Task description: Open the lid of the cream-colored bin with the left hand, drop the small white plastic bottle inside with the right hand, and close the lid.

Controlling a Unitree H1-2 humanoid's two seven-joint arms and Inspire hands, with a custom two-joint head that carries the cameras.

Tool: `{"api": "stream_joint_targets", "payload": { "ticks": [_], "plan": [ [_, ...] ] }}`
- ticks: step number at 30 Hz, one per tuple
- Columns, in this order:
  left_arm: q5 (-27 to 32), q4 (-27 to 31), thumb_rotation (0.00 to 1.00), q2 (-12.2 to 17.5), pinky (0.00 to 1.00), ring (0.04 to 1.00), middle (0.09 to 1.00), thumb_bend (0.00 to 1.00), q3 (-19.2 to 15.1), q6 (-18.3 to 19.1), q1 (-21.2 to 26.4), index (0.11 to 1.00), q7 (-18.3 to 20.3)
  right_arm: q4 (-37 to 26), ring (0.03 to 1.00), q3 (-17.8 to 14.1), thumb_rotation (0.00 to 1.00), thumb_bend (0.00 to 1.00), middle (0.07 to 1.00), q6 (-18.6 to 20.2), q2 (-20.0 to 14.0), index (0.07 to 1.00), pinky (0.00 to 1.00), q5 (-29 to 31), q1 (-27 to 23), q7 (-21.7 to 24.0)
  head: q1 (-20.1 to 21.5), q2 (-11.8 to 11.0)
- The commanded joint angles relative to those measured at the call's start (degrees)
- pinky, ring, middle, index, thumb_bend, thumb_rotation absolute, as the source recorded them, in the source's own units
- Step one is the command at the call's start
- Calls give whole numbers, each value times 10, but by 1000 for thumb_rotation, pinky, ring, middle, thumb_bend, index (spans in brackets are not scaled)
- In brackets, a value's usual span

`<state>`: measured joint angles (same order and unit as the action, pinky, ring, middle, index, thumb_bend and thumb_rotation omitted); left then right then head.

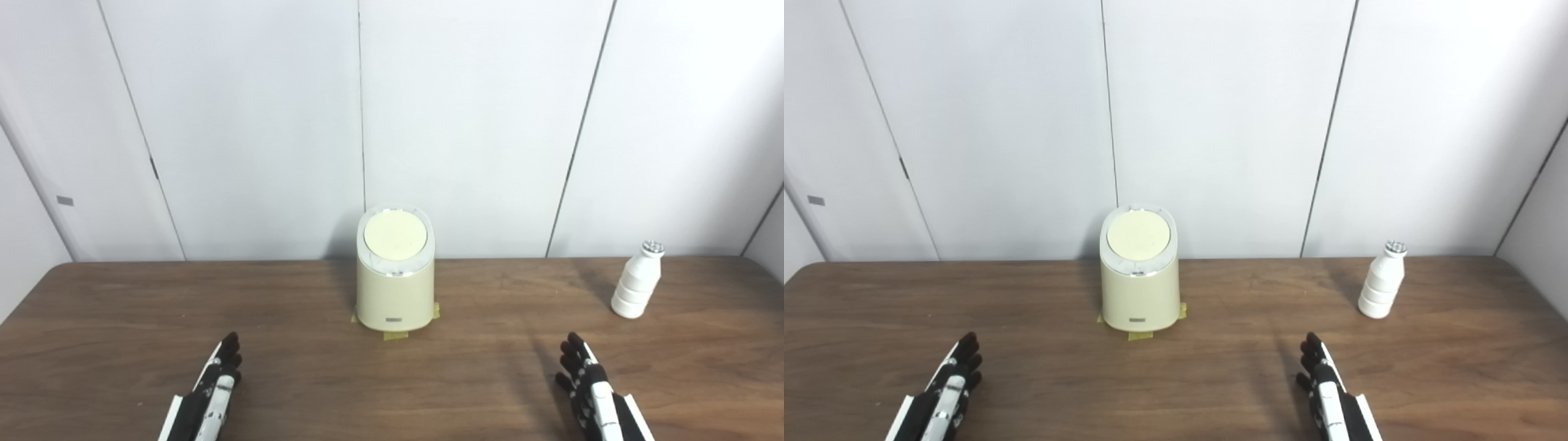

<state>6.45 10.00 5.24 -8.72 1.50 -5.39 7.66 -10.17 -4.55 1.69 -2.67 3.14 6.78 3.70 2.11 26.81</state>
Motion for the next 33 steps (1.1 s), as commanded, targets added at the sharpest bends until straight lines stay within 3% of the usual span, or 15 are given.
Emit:
{"api": "stream_joint_targets", "payload": {
  "ticks": [1, 10, 17, 24, 27, 33],
  "plan": [
    [-2, -15, 731, 10, 1000, 990, 987, 209, 4, -21, -10, 990, 0, 13, 969, -2, 1000, 523, 963, -28, -4, 968, 936, 1, 7, -3, -2, -1],
    [-9, -52, 722, 15, 1000, 987, 978, 238, 9, -39, 13, 987, -5, 59, 966, 0, 1000, 528, 965, -54, -8, 968, 935, -6, -22, -6, -1, -10],
    [-10, -53, 709, 17, 1000, 987, 980, 256, 14, -41, 19, 985, -6, 58, 963, 1, 1000, 554, 966, -52, -11, 969, 920, -8, -29, -9, -10, -7],
    [-12, -18, 379, 17, 1000, 989, 978, 453, 15, -15, 15, 988, -10, 42, 965, 1, 1000, 573, 964, -46, -16, 969, 919, -5, -25, -8, -15, -3],
    [-20, 0, 331, 13, 1000, 984, 964, 555, 14, 3, 13, 972, -22, 49, 976, -2, 1000, 563, 969, -53, -17, 971, 926, 3, -24, -7, -13, -4],
    [-16, 37, 281, 2, 995, 961, 942, 613, 17, 48, 52, 960, -42, 51, 970, -2, 1000, 576, 965, -51, -23, 967, 929, 0, -21, -9, -20, -3]
  ]
}}
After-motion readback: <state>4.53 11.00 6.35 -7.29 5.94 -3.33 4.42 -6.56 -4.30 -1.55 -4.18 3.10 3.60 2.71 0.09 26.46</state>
